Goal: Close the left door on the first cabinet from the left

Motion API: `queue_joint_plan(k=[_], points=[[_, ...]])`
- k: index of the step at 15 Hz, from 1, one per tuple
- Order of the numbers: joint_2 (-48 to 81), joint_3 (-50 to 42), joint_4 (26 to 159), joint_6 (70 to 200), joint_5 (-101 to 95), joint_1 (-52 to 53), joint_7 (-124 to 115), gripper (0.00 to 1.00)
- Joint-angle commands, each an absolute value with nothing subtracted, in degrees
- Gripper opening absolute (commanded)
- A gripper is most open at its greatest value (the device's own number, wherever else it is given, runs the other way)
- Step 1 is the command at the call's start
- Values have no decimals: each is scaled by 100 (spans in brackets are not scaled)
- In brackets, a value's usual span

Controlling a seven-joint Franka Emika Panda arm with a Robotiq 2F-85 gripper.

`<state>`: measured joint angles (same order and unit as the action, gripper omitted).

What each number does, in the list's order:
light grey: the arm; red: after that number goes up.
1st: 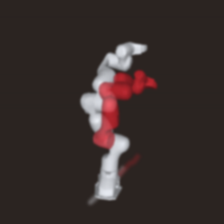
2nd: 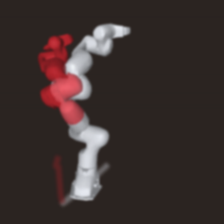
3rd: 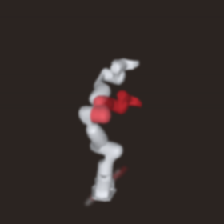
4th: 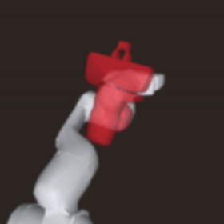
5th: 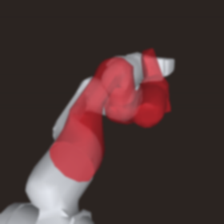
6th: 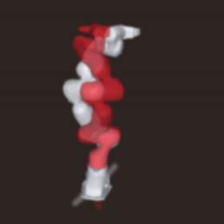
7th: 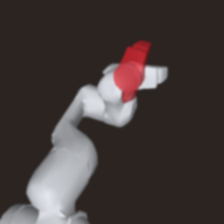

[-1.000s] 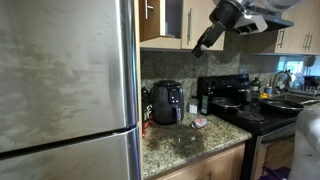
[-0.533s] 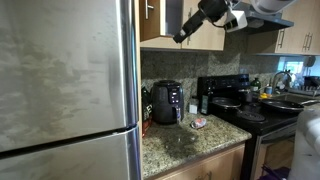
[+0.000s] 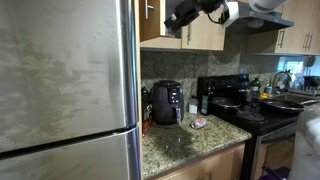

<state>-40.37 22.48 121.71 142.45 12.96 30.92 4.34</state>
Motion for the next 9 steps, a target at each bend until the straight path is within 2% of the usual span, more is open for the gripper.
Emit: queue_joint_plan(k=[1,5,9], points=[[-3697,2381,12084,15502,1420,2984,41,100],[-3338,2512,12152,16890,1219,2755,-476,100],[-3988,2836,12612,17157,590,1715,-1187,100]])
